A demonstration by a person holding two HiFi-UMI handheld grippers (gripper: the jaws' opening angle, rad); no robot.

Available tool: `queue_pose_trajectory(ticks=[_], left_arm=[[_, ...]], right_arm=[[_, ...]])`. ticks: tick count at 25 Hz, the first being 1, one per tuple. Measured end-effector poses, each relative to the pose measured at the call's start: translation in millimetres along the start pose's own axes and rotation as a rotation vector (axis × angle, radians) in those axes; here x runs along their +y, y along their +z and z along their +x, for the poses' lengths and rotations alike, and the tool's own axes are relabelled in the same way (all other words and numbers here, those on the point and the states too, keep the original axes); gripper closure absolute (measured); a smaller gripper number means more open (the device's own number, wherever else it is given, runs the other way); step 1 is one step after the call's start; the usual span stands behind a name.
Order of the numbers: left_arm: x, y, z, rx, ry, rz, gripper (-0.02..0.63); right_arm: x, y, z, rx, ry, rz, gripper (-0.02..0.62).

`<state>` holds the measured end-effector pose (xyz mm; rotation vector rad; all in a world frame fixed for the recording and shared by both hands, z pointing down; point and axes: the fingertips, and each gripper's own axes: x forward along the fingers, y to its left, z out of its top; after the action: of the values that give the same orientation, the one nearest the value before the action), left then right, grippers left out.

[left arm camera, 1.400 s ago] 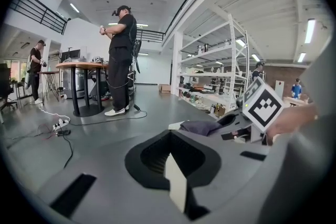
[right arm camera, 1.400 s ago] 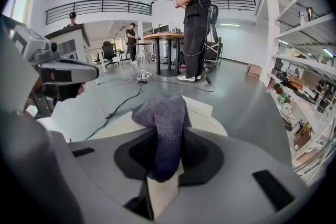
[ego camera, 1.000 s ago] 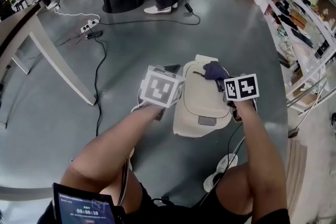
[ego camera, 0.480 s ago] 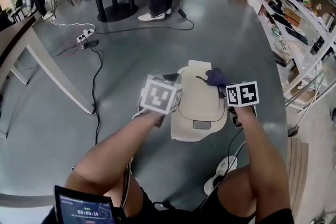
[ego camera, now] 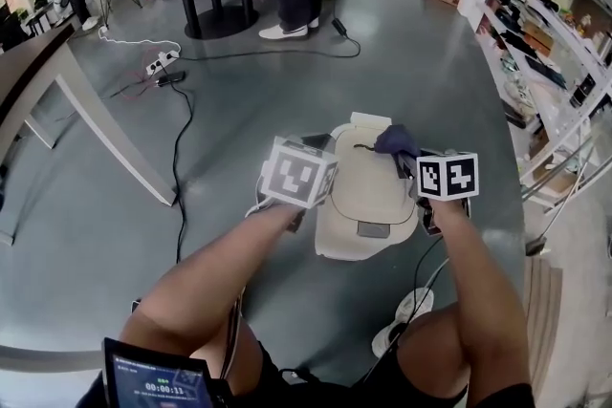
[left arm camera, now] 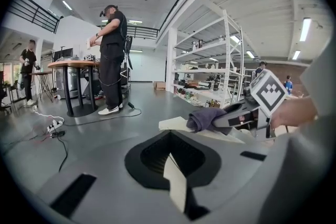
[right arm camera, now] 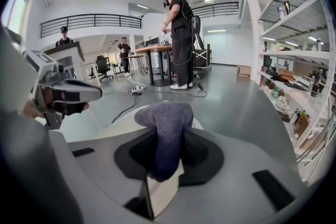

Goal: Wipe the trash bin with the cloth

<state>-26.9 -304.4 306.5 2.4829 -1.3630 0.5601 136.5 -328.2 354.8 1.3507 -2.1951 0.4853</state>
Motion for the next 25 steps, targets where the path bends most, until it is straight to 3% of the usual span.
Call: queue_pose_trajectory(ticks=[5,10,17,25], left_arm=[[8,0,-6,0.0,0.018,-0.002,0.609],[17,-2,-13,-0.002,0.036,-0.011,0.609],[42,-10,-29,0.002,0.066,0.002,0.609],[41,-11,-28,0.001,0.071,-0.005,0.609]], right_arm=[[72,25,-6,-0.048,0.139,-0.071,0.506],[127,19,-3,-0.003,0.208,-0.179,0.506],[169,-13,11,0.114,0.263,-0.275,0.506],[162,-23,14,0.14,0.273,-0.294,0.506]])
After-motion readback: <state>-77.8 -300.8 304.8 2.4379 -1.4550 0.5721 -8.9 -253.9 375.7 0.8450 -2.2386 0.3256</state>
